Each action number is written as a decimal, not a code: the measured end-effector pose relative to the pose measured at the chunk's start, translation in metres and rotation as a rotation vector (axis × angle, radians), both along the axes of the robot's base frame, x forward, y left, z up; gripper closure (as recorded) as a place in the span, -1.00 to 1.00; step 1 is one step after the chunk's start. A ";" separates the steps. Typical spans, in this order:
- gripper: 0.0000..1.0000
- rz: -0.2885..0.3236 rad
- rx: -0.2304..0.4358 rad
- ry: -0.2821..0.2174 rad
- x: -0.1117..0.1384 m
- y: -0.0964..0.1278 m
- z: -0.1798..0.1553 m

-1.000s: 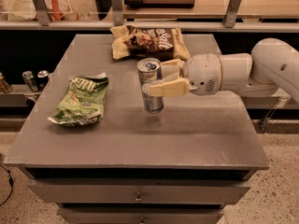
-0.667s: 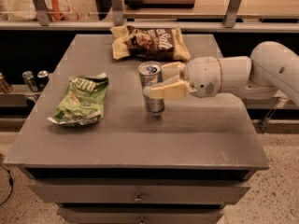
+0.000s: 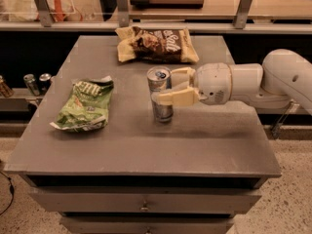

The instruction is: Place redbull can upright

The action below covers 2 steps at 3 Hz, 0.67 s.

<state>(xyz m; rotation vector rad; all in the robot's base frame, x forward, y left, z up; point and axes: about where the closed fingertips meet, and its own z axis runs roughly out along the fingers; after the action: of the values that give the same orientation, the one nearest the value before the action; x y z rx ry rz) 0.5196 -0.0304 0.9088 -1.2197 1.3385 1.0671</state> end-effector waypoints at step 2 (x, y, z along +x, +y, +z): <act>-0.71 -0.007 0.004 -0.014 0.001 0.000 -0.002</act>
Offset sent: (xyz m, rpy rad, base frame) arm 0.0012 -0.0043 -0.0040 0.0075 -0.0196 -0.0178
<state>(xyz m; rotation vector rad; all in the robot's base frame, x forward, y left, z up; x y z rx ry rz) 0.5202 -0.0303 0.9066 -1.2165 1.3284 1.0541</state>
